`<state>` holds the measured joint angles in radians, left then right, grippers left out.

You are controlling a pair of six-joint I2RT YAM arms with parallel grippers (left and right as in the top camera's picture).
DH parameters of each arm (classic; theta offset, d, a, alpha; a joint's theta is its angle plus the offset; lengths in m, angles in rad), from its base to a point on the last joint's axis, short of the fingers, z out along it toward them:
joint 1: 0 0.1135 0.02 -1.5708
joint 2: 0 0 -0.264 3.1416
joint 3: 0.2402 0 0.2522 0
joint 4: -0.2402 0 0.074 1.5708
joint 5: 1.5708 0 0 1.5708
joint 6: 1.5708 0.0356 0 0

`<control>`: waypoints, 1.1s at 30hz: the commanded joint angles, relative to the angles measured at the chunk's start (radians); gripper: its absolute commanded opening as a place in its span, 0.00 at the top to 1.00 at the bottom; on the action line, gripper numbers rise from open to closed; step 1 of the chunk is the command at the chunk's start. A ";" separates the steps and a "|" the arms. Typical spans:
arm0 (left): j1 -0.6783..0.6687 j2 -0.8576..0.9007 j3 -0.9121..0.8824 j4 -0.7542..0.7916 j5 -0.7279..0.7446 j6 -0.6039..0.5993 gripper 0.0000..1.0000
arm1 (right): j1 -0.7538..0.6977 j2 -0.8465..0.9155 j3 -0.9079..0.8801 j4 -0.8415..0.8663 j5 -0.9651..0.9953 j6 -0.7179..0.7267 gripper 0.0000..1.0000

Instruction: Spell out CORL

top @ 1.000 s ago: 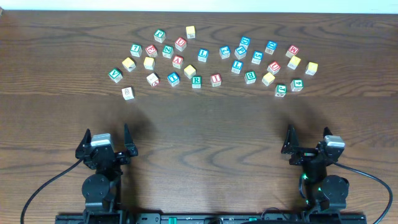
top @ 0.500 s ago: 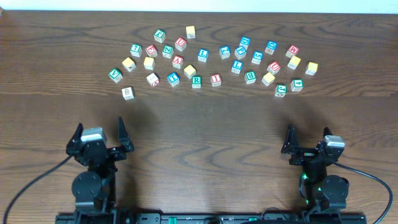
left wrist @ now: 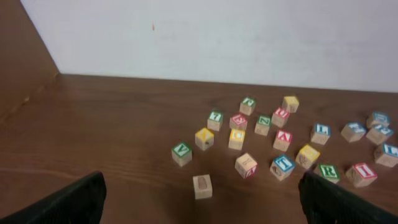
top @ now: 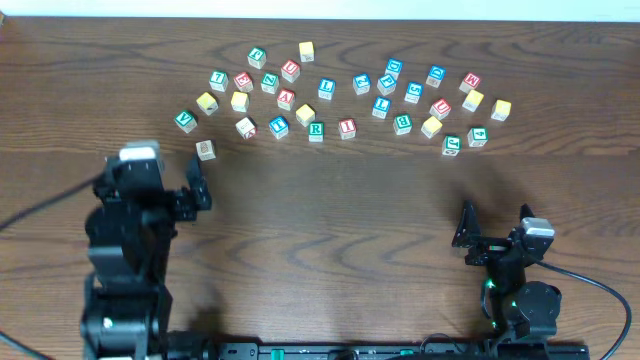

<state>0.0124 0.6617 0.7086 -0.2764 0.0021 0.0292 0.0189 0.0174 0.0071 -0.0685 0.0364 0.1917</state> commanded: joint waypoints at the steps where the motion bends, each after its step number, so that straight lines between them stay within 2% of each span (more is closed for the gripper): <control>1: 0.004 0.076 0.121 -0.050 0.017 -0.004 0.02 | 0.000 -0.004 -0.002 -0.003 -0.002 -0.010 0.01; 10: 0.004 0.241 0.348 -0.237 0.019 -0.008 0.02 | 0.000 -0.004 -0.002 -0.003 -0.002 -0.010 0.01; 13: 0.004 0.292 0.403 -0.268 0.071 -0.008 0.02 | 0.000 -0.004 -0.002 -0.003 -0.002 -0.010 0.01; 17: 0.004 0.338 0.416 -0.266 0.137 -0.008 0.02 | 0.000 -0.004 -0.002 0.013 -0.001 -0.010 0.01; 22: 0.004 0.378 0.416 -0.280 0.138 -0.008 0.03 | 0.000 -0.004 -0.002 -0.004 -0.003 -0.010 0.01; 33: 0.004 0.420 0.414 -0.299 0.137 -0.008 0.02 | 0.000 0.002 0.008 0.013 -0.150 -0.011 0.01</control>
<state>0.0124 1.0721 1.1015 -0.5743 0.1295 0.0261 0.0189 0.0174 0.0067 -0.0589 -0.0536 0.1921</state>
